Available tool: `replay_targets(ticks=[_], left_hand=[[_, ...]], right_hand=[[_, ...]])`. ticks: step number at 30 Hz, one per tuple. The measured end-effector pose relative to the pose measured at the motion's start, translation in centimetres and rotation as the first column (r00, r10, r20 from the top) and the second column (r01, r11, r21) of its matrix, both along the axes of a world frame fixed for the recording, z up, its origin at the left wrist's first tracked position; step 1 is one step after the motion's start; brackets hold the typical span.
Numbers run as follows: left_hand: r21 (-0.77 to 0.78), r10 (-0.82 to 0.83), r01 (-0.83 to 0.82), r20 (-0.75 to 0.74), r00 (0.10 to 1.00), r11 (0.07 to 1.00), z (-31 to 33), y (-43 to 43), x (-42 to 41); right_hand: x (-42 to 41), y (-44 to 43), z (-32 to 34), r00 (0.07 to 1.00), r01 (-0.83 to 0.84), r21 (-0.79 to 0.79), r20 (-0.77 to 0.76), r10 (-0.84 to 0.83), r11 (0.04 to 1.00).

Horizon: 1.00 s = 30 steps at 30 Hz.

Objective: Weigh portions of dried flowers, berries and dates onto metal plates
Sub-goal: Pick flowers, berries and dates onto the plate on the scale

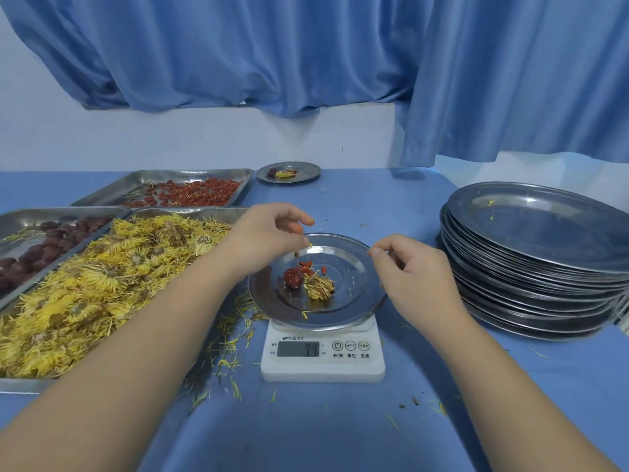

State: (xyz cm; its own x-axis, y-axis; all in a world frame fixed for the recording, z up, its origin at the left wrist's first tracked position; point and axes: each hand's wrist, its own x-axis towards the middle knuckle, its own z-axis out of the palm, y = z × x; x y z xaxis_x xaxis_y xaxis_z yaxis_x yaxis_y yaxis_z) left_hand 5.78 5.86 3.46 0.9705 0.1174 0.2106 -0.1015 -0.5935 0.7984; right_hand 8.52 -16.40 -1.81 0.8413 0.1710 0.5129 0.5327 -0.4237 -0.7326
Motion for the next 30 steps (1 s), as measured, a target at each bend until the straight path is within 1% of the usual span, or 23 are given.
replay_targets(ticks=[4,8,12,15,18,22,26,30], left_hand=[[-0.157,0.027,-0.025,0.014,1.000,0.987,0.3,0.3,-0.4],[-0.303,0.055,-0.039,0.046,0.997,0.952,-0.4,0.9,-1.5],[-0.502,0.044,0.003,0.082,0.996,0.865,-1.4,1.5,-2.7],[-0.615,0.089,-0.013,0.094,0.992,0.789,-2.4,1.5,-3.3],[-0.703,0.137,-0.037,0.087,0.987,0.710,-2.9,1.3,-3.4],[-0.756,0.113,0.013,0.114,0.987,0.655,-3.2,1.5,-3.9],[-0.838,0.119,0.022,0.104,0.987,0.545,-3.3,1.7,-4.4],[-0.909,0.155,-0.009,0.061,0.986,0.417,-2.9,2.0,-4.8]], right_hand=[[-0.2,-0.2,0.2,1.000,-0.004,-0.010,0.009,0.004,1.000],[-0.1,-0.3,0.4,0.998,0.016,-0.030,0.063,-0.014,0.999],[0.3,-0.3,0.2,0.997,0.062,-0.060,0.048,-0.059,0.996],[0.7,-0.4,0.2,0.991,0.136,-0.095,0.021,-0.135,0.986],[1.1,-0.6,0.0,0.981,0.185,-0.141,-0.039,-0.192,0.973],[1.3,-0.8,-0.2,0.970,0.174,-0.191,-0.139,-0.202,0.966],[1.3,-0.8,0.0,0.954,0.134,-0.150,-0.248,-0.169,0.980],[0.9,-1.1,0.3,0.909,0.007,-0.084,-0.414,-0.041,0.996]])
